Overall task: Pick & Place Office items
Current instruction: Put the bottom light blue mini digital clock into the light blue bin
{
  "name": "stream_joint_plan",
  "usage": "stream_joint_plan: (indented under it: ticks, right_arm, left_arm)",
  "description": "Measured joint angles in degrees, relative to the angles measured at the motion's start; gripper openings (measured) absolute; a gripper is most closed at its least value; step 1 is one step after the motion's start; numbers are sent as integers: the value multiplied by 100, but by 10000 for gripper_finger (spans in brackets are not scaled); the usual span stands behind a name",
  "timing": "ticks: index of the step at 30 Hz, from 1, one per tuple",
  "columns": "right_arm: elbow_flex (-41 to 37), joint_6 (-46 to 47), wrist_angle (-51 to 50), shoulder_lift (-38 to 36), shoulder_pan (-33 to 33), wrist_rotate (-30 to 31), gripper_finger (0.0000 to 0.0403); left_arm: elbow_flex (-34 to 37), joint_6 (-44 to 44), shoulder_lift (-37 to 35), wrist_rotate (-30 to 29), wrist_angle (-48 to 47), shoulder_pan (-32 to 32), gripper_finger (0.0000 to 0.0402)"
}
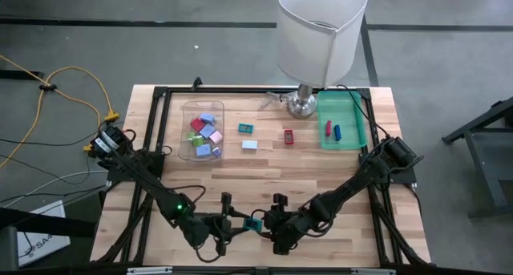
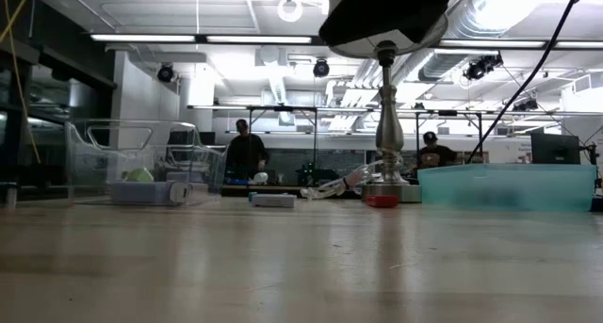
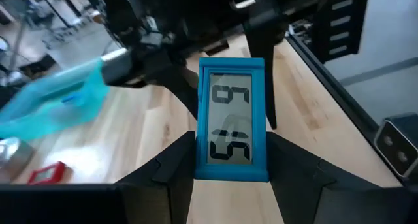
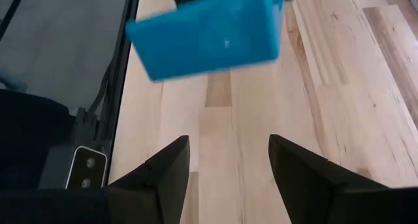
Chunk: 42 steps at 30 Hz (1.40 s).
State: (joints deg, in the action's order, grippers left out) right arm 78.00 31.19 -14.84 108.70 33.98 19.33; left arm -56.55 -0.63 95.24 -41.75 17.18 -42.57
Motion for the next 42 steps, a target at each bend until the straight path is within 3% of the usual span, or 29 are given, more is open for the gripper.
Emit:
stream_joint_plan:
  ticks: [8, 23, 38, 42]
  right_arm:
    - [-1, -448, -202, -328, -20, 225, 196]
    - [2, -751, -69, -546, -24, 641, 196]
    - [0, -1168, 44, -942, 518, 1780, 196]
    - [0, -1306, 102, -942, 579, 2017, 196]
  left_arm:
    - [0, 47, -26, -364, 198, -136, 161]
    - [-2, -179, -33, -296, 1329, -157, 161]
    - [-2, -138, -35, -478, 1522, -65, 161]
    - [-2, 41, -35, -117, 1524, 85, 161]
